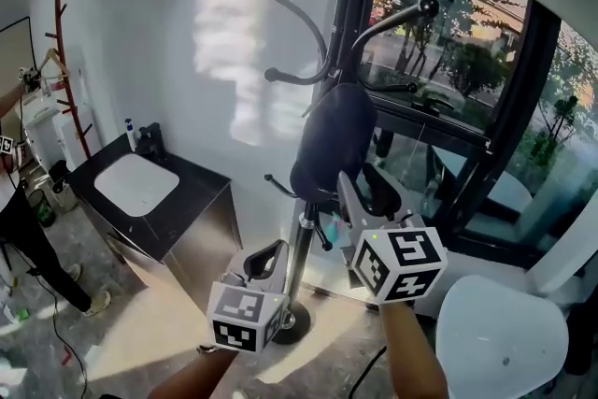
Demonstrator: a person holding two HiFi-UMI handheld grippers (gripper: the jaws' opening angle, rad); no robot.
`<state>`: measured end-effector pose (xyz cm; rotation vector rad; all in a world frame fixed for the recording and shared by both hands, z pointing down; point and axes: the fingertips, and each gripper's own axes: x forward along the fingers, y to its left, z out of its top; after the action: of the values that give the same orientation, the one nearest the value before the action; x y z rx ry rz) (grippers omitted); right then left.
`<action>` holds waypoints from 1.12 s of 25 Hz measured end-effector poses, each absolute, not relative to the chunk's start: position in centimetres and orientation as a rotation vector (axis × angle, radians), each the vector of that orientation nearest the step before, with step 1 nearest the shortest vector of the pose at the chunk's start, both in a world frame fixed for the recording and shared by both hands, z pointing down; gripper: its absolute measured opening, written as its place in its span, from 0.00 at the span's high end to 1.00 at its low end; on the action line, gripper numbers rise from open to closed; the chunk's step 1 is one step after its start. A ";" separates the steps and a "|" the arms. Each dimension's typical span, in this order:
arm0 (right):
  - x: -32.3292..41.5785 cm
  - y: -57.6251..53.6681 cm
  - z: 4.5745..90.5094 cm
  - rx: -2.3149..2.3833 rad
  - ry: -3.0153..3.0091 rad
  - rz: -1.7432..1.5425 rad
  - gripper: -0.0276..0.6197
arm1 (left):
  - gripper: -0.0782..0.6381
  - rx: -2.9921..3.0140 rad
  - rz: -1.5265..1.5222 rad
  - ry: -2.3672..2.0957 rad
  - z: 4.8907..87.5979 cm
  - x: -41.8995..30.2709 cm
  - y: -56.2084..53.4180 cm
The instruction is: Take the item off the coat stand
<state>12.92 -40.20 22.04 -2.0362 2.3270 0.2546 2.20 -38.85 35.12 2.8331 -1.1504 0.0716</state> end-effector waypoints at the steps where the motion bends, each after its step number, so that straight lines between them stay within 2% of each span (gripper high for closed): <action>1: 13.1 -40.6 21.7 -2.039 2.318 0.239 0.74 | 0.89 2.838 0.071 -1.140 35.1 2.0 -39.0; 11: 13.2 -43.6 20.3 -2.126 2.246 0.208 0.73 | 0.89 2.867 0.074 -1.082 35.1 0.0 -40.4; 15: 13.4 -44.2 20.0 -2.190 2.205 0.265 0.90 | 0.89 2.889 0.088 -1.061 35.6 -0.3 -40.7; 28: 13.5 -41.3 16.1 -2.202 2.054 0.450 0.93 | 0.89 2.901 0.077 -1.021 35.5 -0.8 -40.8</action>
<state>13.51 -41.31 16.09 -2.2018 2.0544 0.4497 -0.78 -40.78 35.52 2.9014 -1.0211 0.0770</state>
